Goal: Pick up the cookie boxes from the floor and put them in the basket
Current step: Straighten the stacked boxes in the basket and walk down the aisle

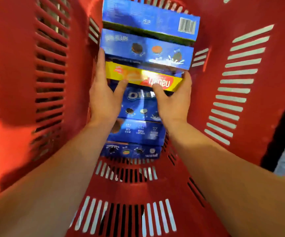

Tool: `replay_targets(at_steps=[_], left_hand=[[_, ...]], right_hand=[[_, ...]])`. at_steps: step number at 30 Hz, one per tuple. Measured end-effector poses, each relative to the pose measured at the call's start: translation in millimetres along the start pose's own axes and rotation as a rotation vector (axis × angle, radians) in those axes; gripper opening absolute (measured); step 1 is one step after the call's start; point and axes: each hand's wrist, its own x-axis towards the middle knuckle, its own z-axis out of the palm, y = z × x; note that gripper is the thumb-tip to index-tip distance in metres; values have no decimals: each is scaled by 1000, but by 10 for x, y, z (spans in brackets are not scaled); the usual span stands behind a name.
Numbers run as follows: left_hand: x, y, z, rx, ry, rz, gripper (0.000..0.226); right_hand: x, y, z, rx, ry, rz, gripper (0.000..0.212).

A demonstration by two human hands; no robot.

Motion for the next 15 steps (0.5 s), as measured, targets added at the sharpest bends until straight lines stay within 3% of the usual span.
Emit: replay_targets(at_steps=[4, 9, 12, 15], left_hand=[[-189, 25, -106, -28, 3, -135, 90], [-551, 592, -619, 30, -168, -226, 78], [-871, 1091, -1167, 143, -305, -211, 66], [-1307, 1616, -1762, 327, -362, -62, 64]], right_hand=[[-241, -33, -118, -41, -35, 63, 97], [-891, -415, -593, -186, -222, 25, 86], [-1365, -764, -1021, -347, -378, -78, 91], [-1866, -1289, -1611, -520, -502, -226, 84]])
